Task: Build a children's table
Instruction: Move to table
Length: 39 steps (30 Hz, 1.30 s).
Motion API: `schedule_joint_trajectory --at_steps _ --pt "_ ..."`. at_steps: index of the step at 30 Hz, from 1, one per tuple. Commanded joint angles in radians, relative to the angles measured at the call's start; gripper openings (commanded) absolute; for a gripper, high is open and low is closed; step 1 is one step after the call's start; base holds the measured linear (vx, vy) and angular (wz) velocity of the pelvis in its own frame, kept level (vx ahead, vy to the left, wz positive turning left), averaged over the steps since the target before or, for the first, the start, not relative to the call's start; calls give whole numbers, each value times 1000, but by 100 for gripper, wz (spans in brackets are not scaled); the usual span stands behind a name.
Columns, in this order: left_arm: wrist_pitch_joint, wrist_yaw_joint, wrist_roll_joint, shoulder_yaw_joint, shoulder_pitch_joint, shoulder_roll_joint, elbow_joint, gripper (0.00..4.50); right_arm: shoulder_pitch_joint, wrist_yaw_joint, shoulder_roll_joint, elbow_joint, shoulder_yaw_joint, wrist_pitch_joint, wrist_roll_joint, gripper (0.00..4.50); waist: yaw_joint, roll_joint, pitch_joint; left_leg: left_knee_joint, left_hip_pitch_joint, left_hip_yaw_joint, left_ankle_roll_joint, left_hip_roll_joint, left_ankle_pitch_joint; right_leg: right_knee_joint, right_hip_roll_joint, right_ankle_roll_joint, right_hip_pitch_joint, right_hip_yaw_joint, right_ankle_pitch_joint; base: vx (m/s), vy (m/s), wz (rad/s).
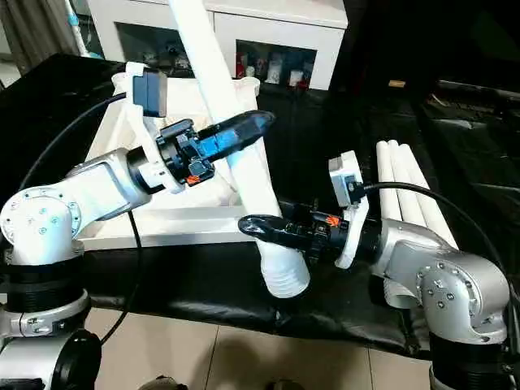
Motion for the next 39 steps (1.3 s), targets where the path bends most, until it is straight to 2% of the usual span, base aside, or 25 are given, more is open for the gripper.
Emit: schedule_joint_trajectory --at_steps 1,9,10,11,13,15,16,17,18,20,21,24,25,28,32,34,36,39 --pt "21 -22 -43 -22 -5 -3 -24 250 3 -39 -4 1 -10 -5 -5 184 6 -8 -80 -74 5 -22 48 63 -10 -64 -60 -239 64 36 -149 0 0 0" --pt "8 -16 -15 -30 -12 3 -9 185 -4 -58 -2 9 -2 -24 -9 184 7 -4 -80 -75 6 -23 42 63 -11 -63 -59 -237 64 36 -146 0 0 0" --pt "2 -13 1 -34 -15 7 -6 183 -6 -62 -2 12 0 -28 -14 219 7 -3 -80 -74 6 -23 42 63 -10 -63 -60 -237 64 36 -143 0 0 0" --pt "-28 -28 76 -85 -14 44 -18 181 -13 -76 3 22 0 -37 -26 240 7 -1 -80 -76 6 -25 44 63 -12 -66 -58 -226 62 35 -150 0 0 0" --pt "-64 -41 165 -145 -11 86 -33 181 -23 -97 12 38 -3 -47 -39 240 6 -1 -80 -78 7 -25 43 65 -10 -68 -59 -217 62 36 -154 0 0 0" --pt "-61 8 158 -119 -21 58 -20 179 -30 -101 16 44 -8 -47 -37 262 2 1 -80 -76 8 -23 30 64 -9 -62 -59 -225 61 36 -139 0 0 0" --pt "-60 23 156 -111 -25 50 -16 179 -30 -101 17 44 -8 -48 -35 262 3 -1 -79 -76 6 -23 28 64 -12 -63 -60 -230 65 36 -135 0 0 0" --pt "-60 23 156 -111 -25 50 -16 179 -30 -101 17 44 -8 -48 -35 281 4 -1 -80 -75 6 -23 26 64 -11 -62 -62 -232 66 36 -133 0 0 0" --pt "-63 29 161 -111 -31 49 -14 179 -33 -100 16 43 -5 -51 -39 293 5 -4 -81 -75 6 -23 27 63 -6 -61 -61 -238 66 36 -119 0 0 0" --pt "-71 32 175 -117 -38 53 -12 179 -36 -105 13 42 5 -60 -55 301 5 -2 -80 -75 5 -23 32 63 -3 -60 -58 -241 65 35 -108 0 0 0" --pt "-80 33 195 -134 -58 64 -11 179 -48 -123 11 45 35 -69 -80 308 4 4 -78 -76 5 -23 31 62 -8 -61 -58 -239 64 35 -117 0 0 0" --pt "-82 34 201 -140 -66 68 -9 179 -54 -132 11 48 47 -70 -88 308 2 1 -77 -76 6 -23 26 62 -25 -63 -59 -234 65 35 -138 0 0 0" --pt "-90 27 213 -152 -76 76 -6 179 -68 -150 6 62 73 -71 -117 308 3 2 -76 -77 6 -24 24 63 -26 -64 -60 -236 65 36 -140 0 0 0" --pt "-96 18 220 -162 -83 83 -3 179 -80 -163 0 73 92 -67 -137 308 0 4 -76 -78 7 -25 14 63 -30 -63 -57 -237 63 34 -136 0 0 0" --pt "-102 -15 259 -195 -89 98 0 179 -117 -173 -21 106 146 -38 -162 308 0 7 -75 -78 8 -24 11 62 -31 -62 -57 -236 64 36 -125 0 0 0" --pt "-104 -24 268 -204 -89 98 1 179 -127 -152 -37 111 182 -17 -167 308 0 7 -76 -78 6 -24 12 63 -20 -59 -58 -246 66 35 -101 0 0 0" --pt "-106 -26 270 -206 -90 98 2 179 -127 -148 -40 111 189 -15 -171 308 1 6 -78 -77 5 -25 13 64 -17 -57 -61 -259 69 34 -77 0 0 0" --pt "-115 -43 285 -226 -92 112 4 179 -133 -141 -55 117 223 -19 -198 308 3 6 -78 -77 7 -23 14 66 -27 -59 -61 -263 68 34 -85 0 0 0"
